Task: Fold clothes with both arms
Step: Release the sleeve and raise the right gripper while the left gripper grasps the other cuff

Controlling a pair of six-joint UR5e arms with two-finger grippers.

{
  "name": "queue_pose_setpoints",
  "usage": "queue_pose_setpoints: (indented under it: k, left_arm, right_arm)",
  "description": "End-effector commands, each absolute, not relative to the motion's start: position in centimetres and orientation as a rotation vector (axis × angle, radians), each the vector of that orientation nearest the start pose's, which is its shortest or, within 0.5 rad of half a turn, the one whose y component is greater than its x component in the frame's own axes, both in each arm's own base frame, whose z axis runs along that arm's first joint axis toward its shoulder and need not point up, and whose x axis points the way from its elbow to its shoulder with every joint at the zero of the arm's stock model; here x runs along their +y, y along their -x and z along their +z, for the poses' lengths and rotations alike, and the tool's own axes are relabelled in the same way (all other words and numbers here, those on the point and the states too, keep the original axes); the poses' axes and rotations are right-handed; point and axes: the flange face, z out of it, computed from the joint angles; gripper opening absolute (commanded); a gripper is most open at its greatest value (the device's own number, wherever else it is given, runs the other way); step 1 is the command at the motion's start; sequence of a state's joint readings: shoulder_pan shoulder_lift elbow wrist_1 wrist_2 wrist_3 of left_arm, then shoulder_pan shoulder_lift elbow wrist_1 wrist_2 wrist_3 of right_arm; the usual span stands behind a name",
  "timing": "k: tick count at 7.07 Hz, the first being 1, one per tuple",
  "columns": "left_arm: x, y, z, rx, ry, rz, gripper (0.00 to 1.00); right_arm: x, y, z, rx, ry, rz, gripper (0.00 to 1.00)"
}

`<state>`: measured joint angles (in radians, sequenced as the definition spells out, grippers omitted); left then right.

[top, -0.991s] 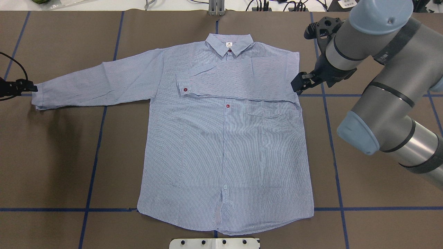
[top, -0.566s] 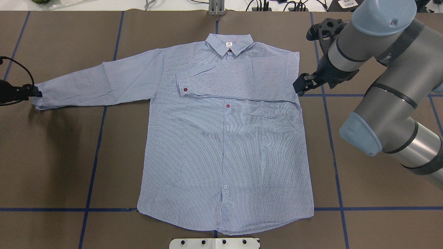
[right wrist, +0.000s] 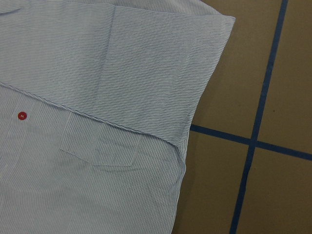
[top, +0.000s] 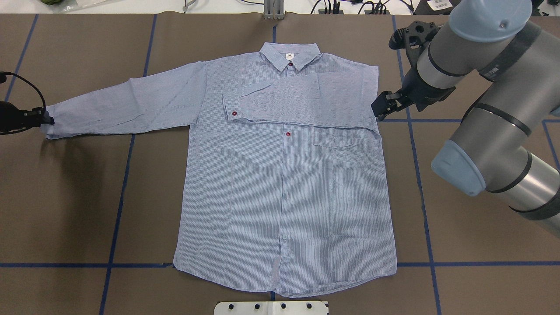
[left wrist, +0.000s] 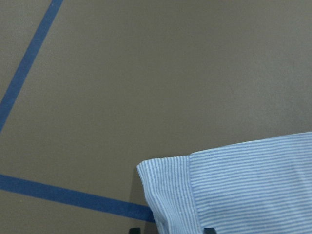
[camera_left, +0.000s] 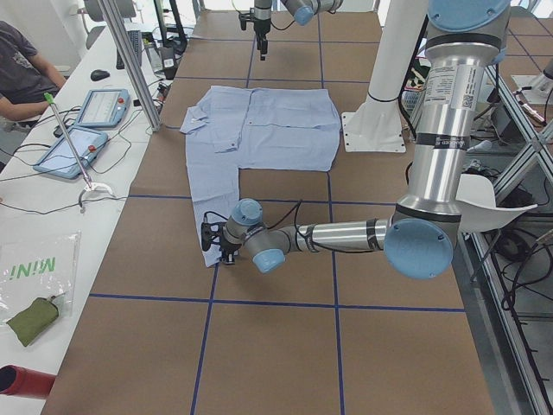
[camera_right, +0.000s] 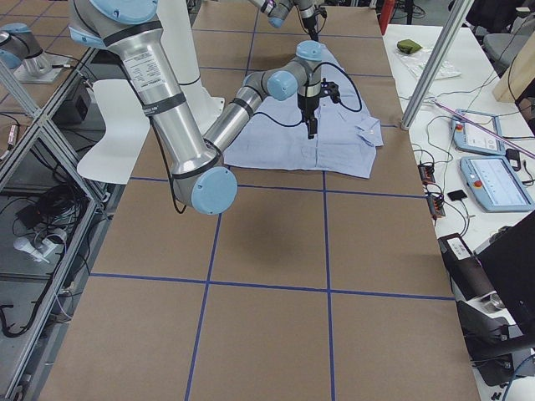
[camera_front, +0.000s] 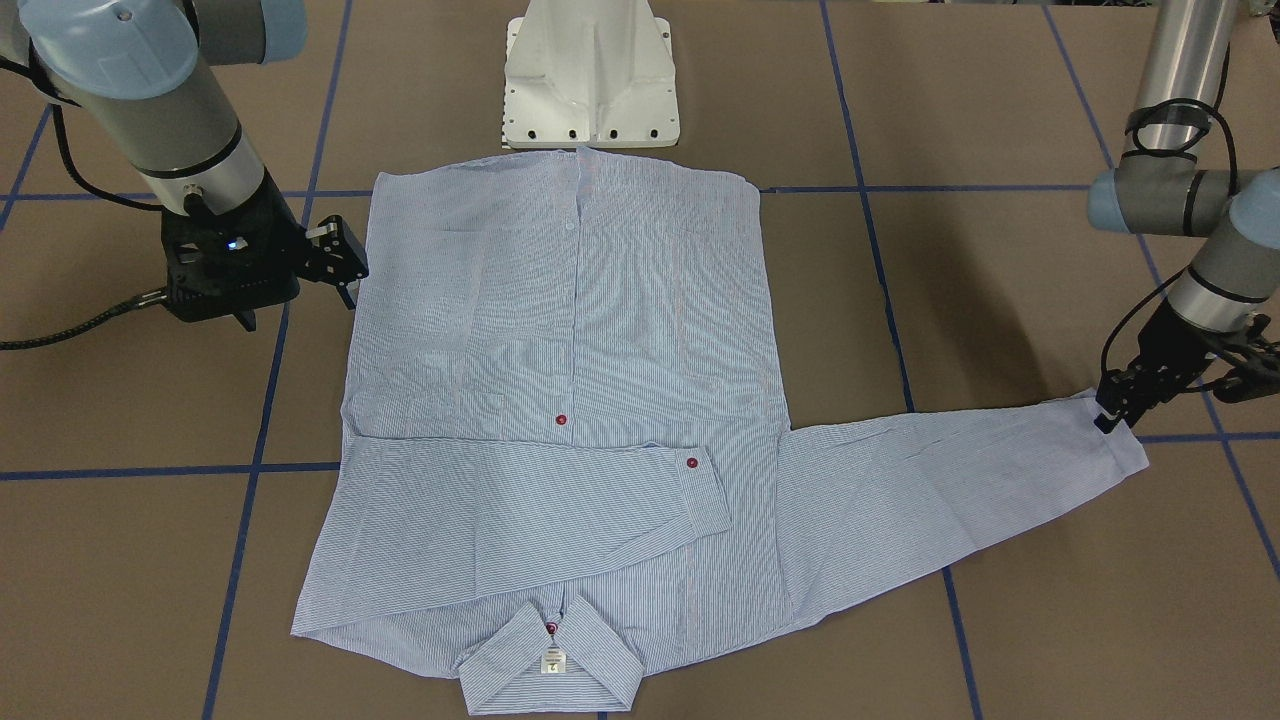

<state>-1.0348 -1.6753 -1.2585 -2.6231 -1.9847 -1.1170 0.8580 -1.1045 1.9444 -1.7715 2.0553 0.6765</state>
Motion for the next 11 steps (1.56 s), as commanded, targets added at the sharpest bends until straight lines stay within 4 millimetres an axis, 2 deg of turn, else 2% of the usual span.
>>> queue_pose_setpoints:
  k: [1,4,7,10,11]
  left_arm:
    - [-53.14,-20.68,65.10,0.881,-0.281,-0.364,0.42]
    - [-52.72,-20.20,64.71,0.884,-0.290,-0.366,0.42]
    - [-52.66,-20.15,64.90,0.881,-0.287,-0.370,0.34]
    - [-52.62,-20.03,65.06,0.878,-0.286,-0.372,0.16]
    - [-52.55,-19.80,65.15,0.878,-0.285,-0.375,0.04]
  right_arm:
    - [-50.00,31.69,26.16,-0.762,-0.179,-0.189,1.00]
    - [-49.99,31.78,25.98,-0.763,-0.182,-0.189,1.00]
    - [-49.97,31.89,26.05,-0.763,-0.180,-0.190,1.00]
    - [-49.99,31.91,26.17,-0.762,-0.179,-0.190,1.00]
    - [-50.04,31.94,26.17,-0.761,-0.177,-0.190,1.00]
